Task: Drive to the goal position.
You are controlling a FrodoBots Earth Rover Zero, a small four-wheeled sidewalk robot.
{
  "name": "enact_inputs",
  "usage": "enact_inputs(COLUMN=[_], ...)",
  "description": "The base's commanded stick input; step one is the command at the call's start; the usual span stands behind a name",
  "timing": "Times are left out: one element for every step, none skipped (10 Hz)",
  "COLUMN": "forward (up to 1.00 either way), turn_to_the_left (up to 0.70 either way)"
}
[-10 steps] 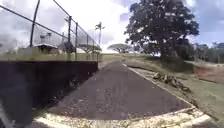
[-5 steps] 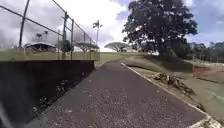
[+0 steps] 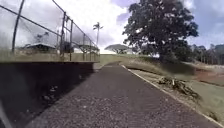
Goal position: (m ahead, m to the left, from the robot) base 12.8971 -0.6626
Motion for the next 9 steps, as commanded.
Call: enact_inputs(forward=[0.7,0.7,0.7,0.7,0.7,0.7,0.7,0.7,0.7], turn_to_the_left=[0.0,0.12,0.31,0.31,0.0,0.0,0.0,0.0,0.0])
